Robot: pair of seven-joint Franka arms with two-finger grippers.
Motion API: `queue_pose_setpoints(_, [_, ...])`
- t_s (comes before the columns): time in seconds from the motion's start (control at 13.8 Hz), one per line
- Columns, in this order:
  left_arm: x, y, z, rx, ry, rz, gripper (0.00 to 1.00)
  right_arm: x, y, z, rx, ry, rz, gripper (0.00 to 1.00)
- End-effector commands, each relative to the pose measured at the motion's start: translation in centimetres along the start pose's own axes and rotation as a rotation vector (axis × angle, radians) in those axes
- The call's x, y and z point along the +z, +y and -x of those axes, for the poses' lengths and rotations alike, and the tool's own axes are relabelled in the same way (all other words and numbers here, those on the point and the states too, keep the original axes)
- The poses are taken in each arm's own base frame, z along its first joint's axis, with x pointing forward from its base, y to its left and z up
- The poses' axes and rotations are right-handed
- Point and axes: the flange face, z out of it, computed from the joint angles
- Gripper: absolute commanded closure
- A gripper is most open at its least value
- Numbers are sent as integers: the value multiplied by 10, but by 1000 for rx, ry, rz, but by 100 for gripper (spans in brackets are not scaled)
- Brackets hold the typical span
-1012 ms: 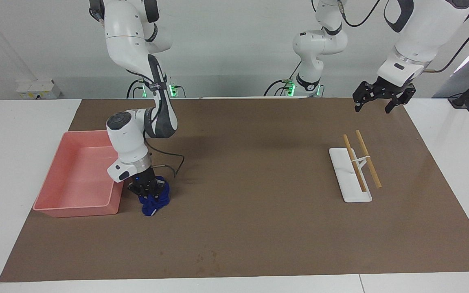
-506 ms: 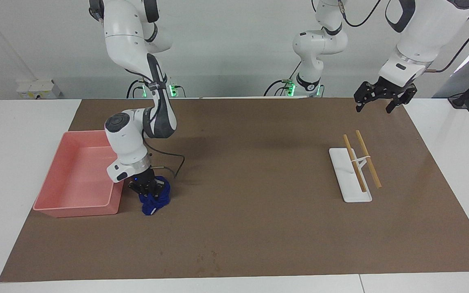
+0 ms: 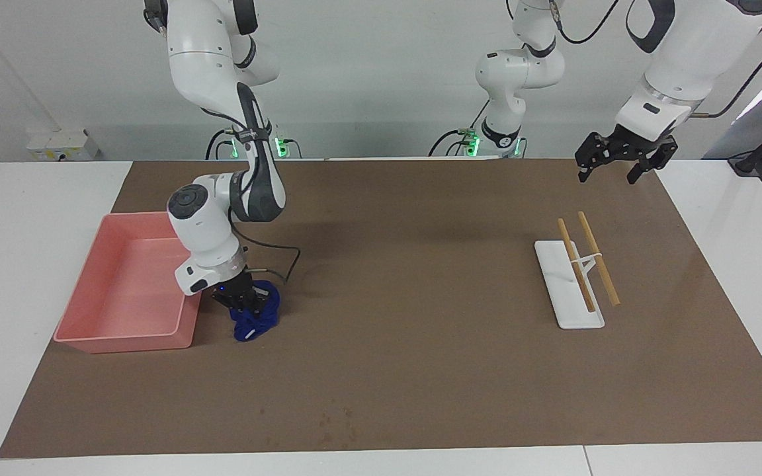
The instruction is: Wipe water with towel using both arms
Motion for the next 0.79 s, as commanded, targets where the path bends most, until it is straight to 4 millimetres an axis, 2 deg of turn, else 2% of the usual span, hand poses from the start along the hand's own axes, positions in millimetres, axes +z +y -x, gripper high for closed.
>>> queue_pose_setpoints(0.0, [-3,0,7,4,-8,-17,0,21,19,57,33,-130,11,100])
queue_pose_setpoints(0.22, [-3,-1,7,2,-8,-16,0,12,24,78,38,-148,4,100])
queue_pose_setpoints(0.51, [-3,-2,7,1,-8,-16,0,9,34,105,55,-170,2,100])
queue_pose_setpoints(0.72, [-3,-2,7,1,-8,-16,0,4,37,116,58,-173,-2,100])
